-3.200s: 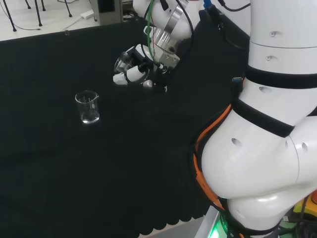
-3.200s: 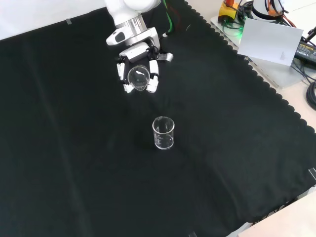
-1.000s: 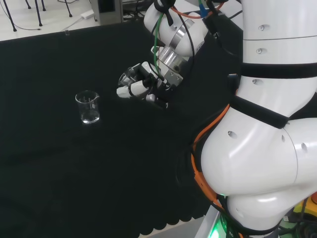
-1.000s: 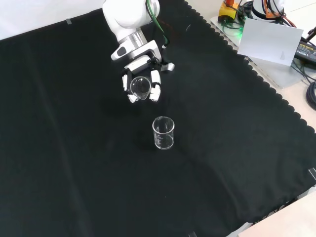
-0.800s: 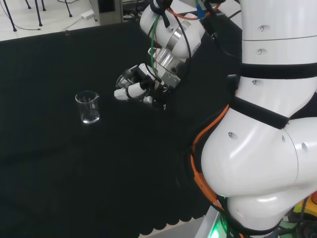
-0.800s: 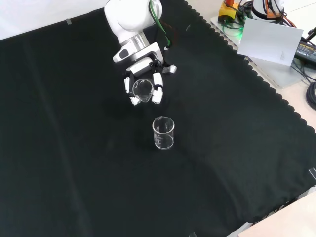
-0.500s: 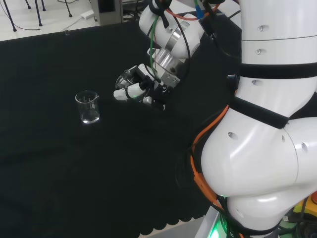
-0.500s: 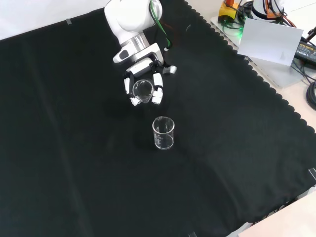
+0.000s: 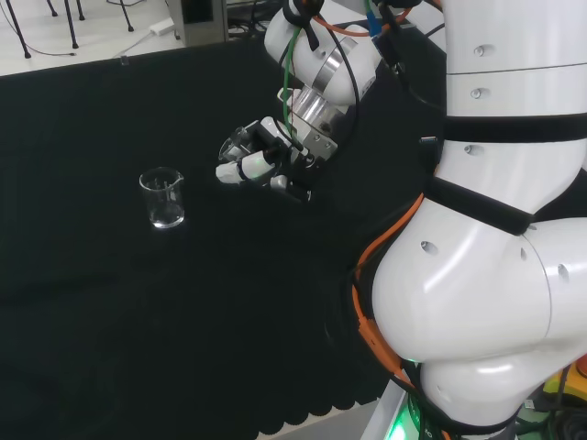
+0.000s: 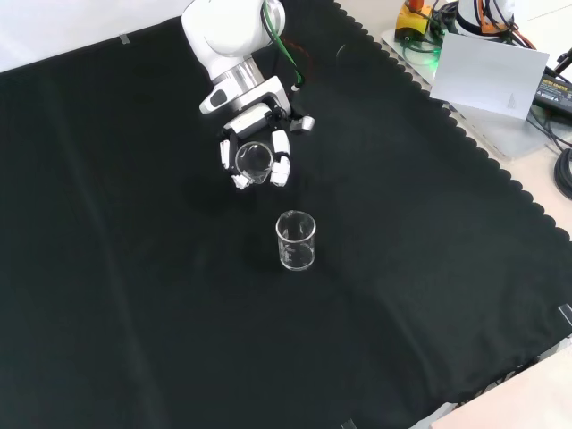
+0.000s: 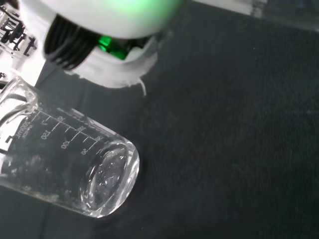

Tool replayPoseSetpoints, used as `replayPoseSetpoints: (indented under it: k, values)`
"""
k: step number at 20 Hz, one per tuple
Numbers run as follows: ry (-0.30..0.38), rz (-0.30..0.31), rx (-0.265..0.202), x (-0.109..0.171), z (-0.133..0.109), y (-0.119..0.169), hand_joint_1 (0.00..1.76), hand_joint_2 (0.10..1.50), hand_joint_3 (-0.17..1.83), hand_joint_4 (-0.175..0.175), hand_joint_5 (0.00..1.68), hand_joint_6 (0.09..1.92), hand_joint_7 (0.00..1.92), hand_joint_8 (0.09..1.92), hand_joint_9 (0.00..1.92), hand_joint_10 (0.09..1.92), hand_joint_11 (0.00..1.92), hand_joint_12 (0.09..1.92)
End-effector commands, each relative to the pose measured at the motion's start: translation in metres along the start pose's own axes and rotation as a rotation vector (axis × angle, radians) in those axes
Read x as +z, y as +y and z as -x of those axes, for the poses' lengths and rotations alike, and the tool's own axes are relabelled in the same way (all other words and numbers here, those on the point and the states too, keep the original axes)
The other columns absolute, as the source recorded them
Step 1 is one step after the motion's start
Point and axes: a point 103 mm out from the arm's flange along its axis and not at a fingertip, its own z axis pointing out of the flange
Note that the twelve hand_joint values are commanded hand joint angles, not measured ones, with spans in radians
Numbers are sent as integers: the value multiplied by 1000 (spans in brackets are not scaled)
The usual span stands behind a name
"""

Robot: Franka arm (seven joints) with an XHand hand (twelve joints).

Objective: Place the beaker back on the table.

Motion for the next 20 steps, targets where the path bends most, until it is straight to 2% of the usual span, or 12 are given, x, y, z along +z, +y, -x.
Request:
replayPoseSetpoints:
  k: [1, 5, 8, 12, 15, 20]
  values:
    - [-12, -2, -4, 9, -6, -1, 1144, 623, 820, 12, 1174, 924, 1665, 87, 1272, 692, 1059, 965]
    - [-19, -6, -6, 10, -8, -2, 1147, 604, 839, 21, 1191, 905, 1657, 87, 1250, 721, 1037, 980]
    - [-7, -15, -4, 8, -7, 0, 1145, 595, 846, 41, 1201, 891, 1647, 87, 1239, 729, 1017, 997]
    - [8, -22, -5, 1, -2, 0, 1129, 605, 826, 109, 1196, 887, 1600, 87, 1201, 726, 923, 1058]
    - [14, -27, -1, 2, -1, 0, 1109, 631, 788, 164, 1174, 899, 1528, 87, 1137, 665, 756, 1149]
    - [4, -41, -5, 3, 0, 0, 1097, 665, 740, 175, 1150, 912, 1384, 87, 1057, 553, 540, 1254]
